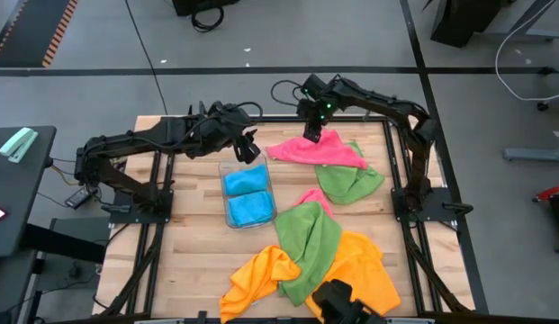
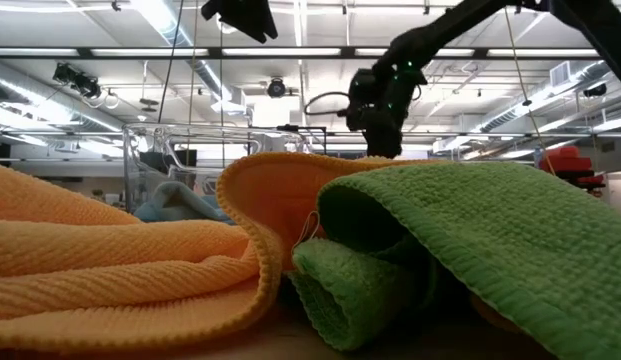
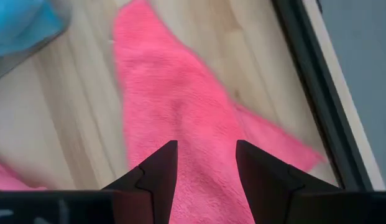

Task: Fold microfiber towels
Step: Fold the top pink towel

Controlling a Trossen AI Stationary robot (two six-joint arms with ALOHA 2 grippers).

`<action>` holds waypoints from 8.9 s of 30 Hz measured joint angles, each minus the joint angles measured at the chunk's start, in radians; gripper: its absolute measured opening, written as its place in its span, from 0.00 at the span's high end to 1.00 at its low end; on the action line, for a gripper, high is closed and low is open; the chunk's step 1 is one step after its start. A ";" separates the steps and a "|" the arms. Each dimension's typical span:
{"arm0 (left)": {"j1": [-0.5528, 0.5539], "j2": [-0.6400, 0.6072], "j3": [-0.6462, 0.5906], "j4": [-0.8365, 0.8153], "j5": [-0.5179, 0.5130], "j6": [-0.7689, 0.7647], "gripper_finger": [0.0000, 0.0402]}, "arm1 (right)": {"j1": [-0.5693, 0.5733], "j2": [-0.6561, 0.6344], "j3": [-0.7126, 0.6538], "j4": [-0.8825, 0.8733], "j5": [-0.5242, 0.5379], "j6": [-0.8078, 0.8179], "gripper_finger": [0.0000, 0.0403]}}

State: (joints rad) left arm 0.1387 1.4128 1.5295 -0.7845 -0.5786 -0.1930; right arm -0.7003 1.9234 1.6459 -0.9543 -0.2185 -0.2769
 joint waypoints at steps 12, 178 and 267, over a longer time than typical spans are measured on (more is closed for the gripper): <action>0.000 0.000 0.000 -0.007 0.002 0.025 0.57 | -0.244 0.012 0.000 -0.075 -0.058 0.067 0.57; -0.222 0.009 0.000 0.156 0.319 -0.109 0.47 | 0.672 -0.525 0.338 0.016 0.140 0.485 0.99; -0.267 0.332 0.001 0.597 0.512 -0.299 0.57 | 0.664 -0.526 0.504 -0.066 0.057 0.474 0.99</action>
State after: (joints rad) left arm -0.1287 1.7447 1.5303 -0.1879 -0.0670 -0.4917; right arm -0.0364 1.3973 2.1494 -1.0204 -0.1612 0.1969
